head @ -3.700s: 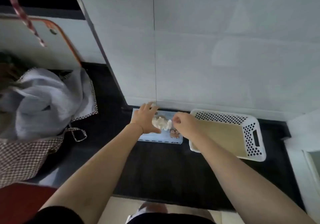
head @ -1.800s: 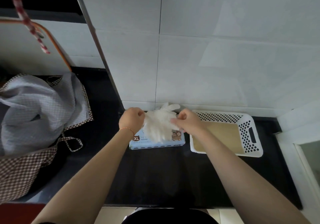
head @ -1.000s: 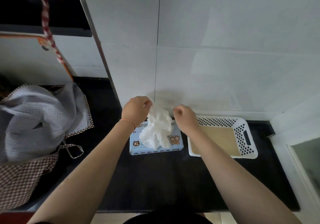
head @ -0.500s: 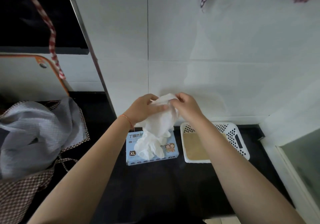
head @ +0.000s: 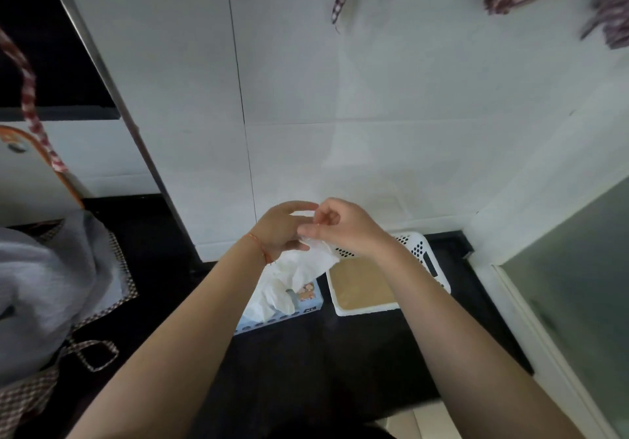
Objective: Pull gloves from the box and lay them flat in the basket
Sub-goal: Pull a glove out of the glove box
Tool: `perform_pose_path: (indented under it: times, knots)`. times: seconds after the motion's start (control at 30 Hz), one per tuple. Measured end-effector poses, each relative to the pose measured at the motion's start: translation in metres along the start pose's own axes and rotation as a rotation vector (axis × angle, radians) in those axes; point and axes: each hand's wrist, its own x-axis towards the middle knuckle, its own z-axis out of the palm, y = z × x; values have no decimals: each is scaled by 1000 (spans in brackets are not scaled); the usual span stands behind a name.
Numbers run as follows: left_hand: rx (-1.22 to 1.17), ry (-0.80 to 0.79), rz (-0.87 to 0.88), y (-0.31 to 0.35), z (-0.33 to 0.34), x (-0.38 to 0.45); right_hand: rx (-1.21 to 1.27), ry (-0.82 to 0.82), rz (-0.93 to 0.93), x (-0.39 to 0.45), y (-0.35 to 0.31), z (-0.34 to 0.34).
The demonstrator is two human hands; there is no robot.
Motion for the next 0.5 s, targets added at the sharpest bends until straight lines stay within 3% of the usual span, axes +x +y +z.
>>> perform_pose_path:
  times: [0.1,0.23,0.5]
  knots:
    - [-204,5,-96,0,7,5,-183,-73,19,-5,6,-1]
    - [-414,-24,-195,-1,5,5,-356,57,-90,-5,16,4]
    - [-1,-128,-101,-7,-7,5,-304,155,-14,3,8,-10]
